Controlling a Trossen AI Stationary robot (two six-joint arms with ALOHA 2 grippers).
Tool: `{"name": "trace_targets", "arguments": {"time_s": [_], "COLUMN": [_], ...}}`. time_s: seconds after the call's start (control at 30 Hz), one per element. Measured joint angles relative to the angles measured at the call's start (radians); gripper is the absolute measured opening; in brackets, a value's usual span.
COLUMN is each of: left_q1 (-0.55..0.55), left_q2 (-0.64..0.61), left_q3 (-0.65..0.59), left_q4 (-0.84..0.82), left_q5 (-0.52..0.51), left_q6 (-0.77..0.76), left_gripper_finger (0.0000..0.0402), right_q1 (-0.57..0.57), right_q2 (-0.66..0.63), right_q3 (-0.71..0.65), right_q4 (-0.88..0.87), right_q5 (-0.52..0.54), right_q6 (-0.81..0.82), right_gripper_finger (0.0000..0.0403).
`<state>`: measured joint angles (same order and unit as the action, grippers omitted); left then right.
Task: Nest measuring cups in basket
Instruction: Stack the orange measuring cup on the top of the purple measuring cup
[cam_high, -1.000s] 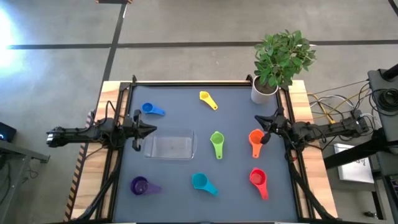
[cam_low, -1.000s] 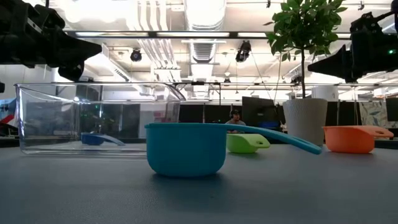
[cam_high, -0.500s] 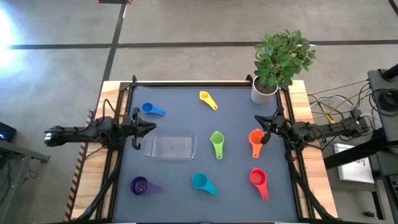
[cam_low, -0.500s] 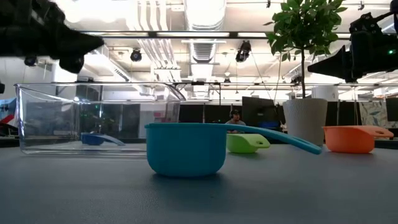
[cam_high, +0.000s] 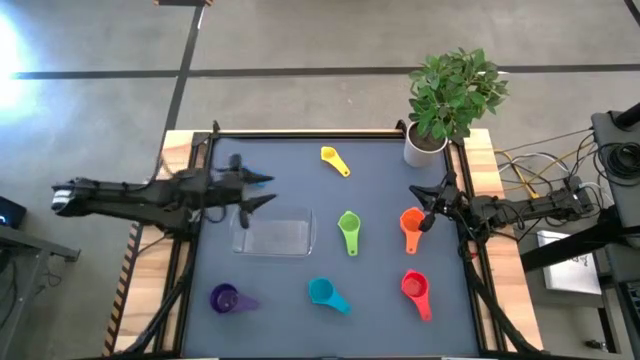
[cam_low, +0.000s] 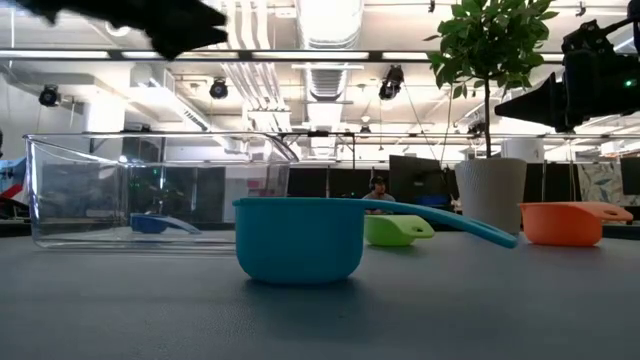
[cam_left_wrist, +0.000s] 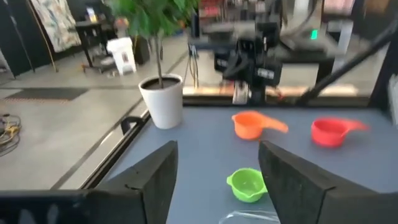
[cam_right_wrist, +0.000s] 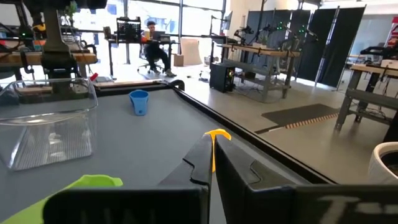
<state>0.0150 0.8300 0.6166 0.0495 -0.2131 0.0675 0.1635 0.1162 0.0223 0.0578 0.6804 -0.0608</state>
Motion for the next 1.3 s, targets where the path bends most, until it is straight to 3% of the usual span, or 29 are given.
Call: {"name": "trace_targets", "arguments": {"time_s": [0.43,0.7,0.9,1.13,1.3], "left_q1": [0.000,0.002,0.002,-0.003,-0.019], "left_q2": [0.568,0.787,0.927,1.096,1.229], "left_q3": [0.531,0.706,0.765,0.751,0.792], "left_q4": [-0.288,-0.301,-0.224,0.093,0.194], "left_q5": [0.016,0.068,0.101,0.155,0.168], "left_q6": [0.115,0.152,0.152,0.233,0.294], "left_gripper_finger": [0.0205,0.0208,0.0216,0.0222,0.0222], "right_q1": [0.000,0.000,0.000,0.000,0.000], "right_q2": [0.000,0.000,0.000,0.000,0.000], "right_q3": [0.002,0.002,0.002,0.002,0.002], "right_q4": [0.002,0.002,0.002,0.002,0.001], "right_q5": [0.000,0.000,0.000,0.000,0.000], "right_q6": [0.000,0.000,-0.001,0.000,-0.001], "right_gripper_finger": [0.0009,0.0009,0.0009,0.0009,0.0009]}}
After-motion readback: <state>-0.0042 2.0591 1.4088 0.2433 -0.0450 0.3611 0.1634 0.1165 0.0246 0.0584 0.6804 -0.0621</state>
